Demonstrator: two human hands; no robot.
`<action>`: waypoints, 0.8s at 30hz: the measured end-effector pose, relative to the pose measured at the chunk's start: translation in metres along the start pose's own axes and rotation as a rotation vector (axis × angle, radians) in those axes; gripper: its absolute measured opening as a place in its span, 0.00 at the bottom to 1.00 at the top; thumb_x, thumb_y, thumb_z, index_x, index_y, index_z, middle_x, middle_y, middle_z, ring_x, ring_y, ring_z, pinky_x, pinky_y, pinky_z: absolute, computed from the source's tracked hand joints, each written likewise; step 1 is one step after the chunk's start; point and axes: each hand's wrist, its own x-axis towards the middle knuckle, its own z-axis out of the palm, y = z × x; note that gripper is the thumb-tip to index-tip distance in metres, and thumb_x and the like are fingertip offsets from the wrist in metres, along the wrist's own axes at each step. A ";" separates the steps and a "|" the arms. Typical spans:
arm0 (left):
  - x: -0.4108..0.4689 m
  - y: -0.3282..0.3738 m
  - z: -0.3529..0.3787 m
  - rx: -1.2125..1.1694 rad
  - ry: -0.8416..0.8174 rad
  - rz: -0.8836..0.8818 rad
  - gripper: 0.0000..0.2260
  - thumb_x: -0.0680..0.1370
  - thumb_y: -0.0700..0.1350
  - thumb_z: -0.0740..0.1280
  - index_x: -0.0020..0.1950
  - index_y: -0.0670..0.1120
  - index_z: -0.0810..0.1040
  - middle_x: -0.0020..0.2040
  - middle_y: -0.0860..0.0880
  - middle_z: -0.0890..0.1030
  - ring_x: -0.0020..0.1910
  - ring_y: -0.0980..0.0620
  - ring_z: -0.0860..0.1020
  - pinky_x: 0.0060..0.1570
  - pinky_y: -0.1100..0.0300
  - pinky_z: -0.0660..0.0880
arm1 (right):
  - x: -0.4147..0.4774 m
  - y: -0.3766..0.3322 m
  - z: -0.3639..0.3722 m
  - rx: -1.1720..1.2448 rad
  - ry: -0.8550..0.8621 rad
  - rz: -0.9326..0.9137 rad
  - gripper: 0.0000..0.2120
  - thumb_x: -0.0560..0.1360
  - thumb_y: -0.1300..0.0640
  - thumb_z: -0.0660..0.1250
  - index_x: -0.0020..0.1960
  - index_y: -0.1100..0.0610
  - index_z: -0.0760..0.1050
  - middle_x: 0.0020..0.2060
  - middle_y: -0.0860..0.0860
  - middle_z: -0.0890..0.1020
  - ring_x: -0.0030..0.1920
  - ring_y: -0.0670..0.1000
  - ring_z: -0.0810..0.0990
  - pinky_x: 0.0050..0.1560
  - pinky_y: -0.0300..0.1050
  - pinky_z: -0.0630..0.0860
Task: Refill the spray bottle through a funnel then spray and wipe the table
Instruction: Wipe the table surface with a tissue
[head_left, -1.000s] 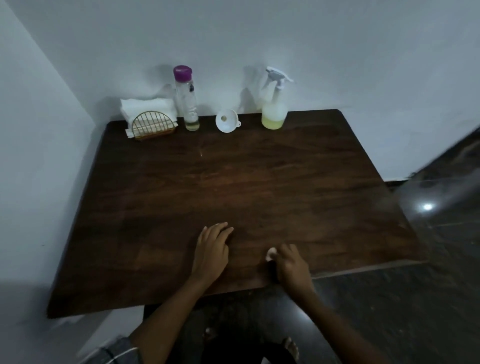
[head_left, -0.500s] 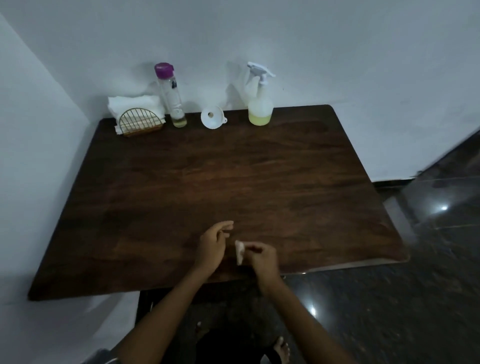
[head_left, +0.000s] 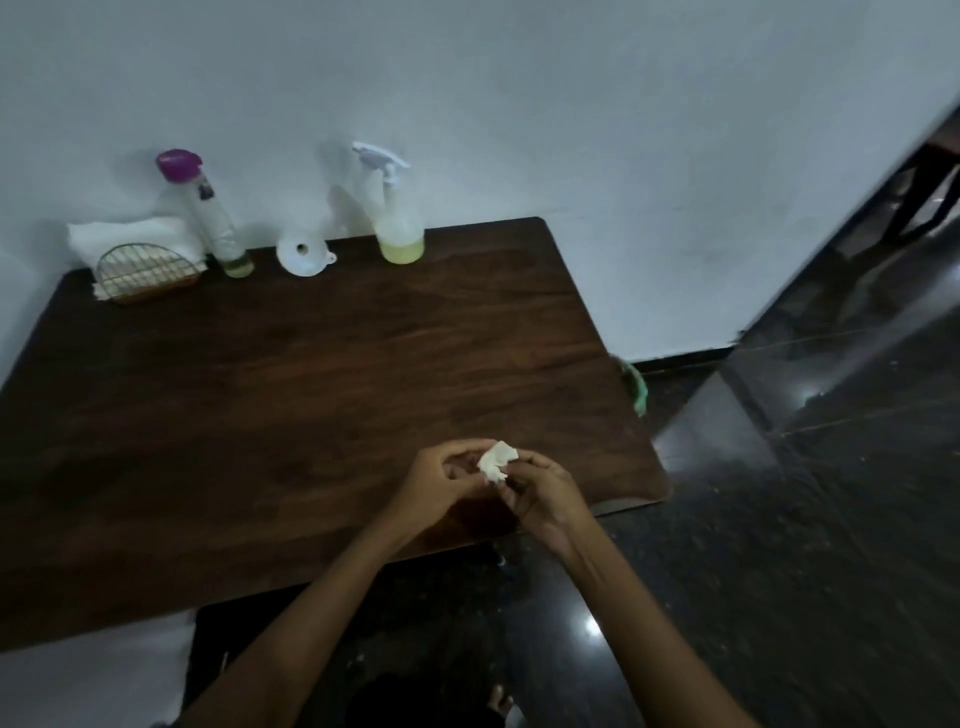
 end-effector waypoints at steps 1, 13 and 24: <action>0.006 0.003 0.013 0.005 0.014 0.017 0.17 0.70 0.31 0.71 0.58 0.39 0.77 0.45 0.51 0.81 0.29 0.67 0.73 0.32 0.74 0.68 | -0.001 -0.009 -0.008 -0.016 0.013 -0.022 0.08 0.73 0.75 0.60 0.42 0.66 0.76 0.32 0.58 0.82 0.30 0.50 0.82 0.29 0.38 0.78; 0.161 0.047 0.126 0.119 0.047 0.070 0.11 0.69 0.38 0.74 0.33 0.50 0.75 0.32 0.50 0.78 0.34 0.51 0.76 0.38 0.55 0.74 | 0.055 -0.142 -0.086 -0.353 0.141 -0.387 0.09 0.72 0.69 0.67 0.52 0.65 0.79 0.45 0.60 0.83 0.45 0.54 0.83 0.45 0.43 0.80; 0.294 0.089 0.198 0.201 0.016 -0.031 0.06 0.70 0.39 0.73 0.45 0.40 0.83 0.41 0.44 0.83 0.35 0.60 0.79 0.37 0.67 0.75 | 0.145 -0.259 -0.123 -0.848 0.398 -0.607 0.05 0.69 0.69 0.69 0.41 0.61 0.80 0.33 0.50 0.80 0.35 0.50 0.79 0.40 0.43 0.77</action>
